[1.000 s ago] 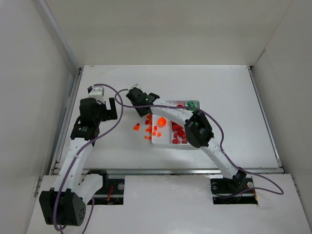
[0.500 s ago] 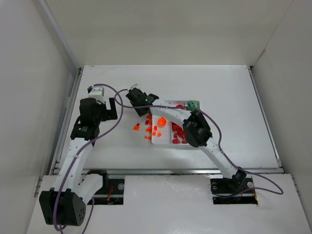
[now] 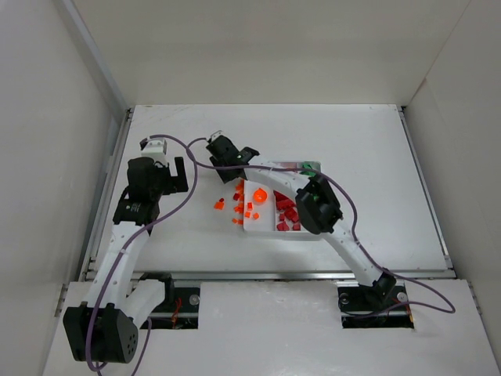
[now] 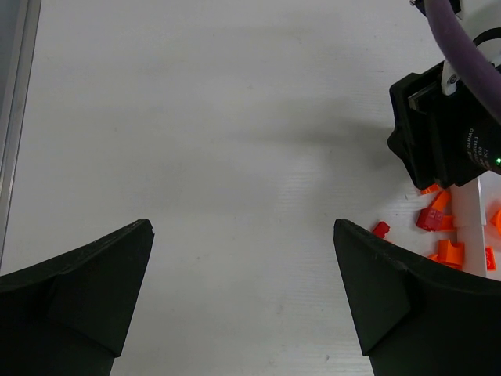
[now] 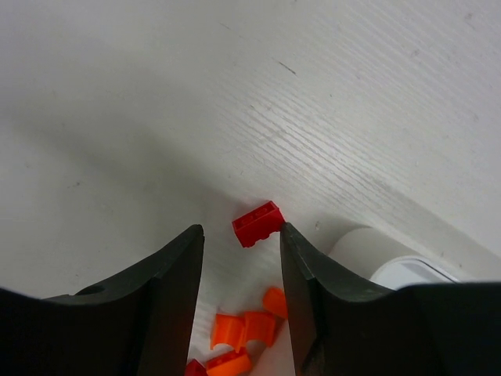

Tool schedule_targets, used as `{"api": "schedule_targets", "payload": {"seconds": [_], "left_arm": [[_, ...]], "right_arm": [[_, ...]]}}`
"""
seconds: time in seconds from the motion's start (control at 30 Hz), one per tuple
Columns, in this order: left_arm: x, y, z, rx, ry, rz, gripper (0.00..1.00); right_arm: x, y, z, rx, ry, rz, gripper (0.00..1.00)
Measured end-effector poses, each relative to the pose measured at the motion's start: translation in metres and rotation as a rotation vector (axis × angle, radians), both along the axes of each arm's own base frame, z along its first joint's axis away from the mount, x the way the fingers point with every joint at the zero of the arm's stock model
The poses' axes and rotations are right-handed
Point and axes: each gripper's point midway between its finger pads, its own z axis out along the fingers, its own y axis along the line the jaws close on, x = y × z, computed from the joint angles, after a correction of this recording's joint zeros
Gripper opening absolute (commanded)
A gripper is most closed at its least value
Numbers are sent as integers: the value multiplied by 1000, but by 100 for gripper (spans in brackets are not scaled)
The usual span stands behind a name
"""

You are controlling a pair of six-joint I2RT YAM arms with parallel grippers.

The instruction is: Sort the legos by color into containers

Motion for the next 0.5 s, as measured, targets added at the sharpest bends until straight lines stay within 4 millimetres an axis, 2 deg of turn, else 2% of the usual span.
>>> {"api": "schedule_targets", "payload": {"seconds": [0.17,0.3,0.37,0.5], "left_arm": [[0,1,0,1,0,4,100],[0,2,0,0,0,6,100],[0,2,0,1,0,6,100],[0,2,0,2,0,8,100]], "right_arm": [[4,10,0,60,-1,31,44],[3,15,1,92,2,59,44],[2,18,2,105,6,69,51],[1,21,3,125,13,55,59]]}}
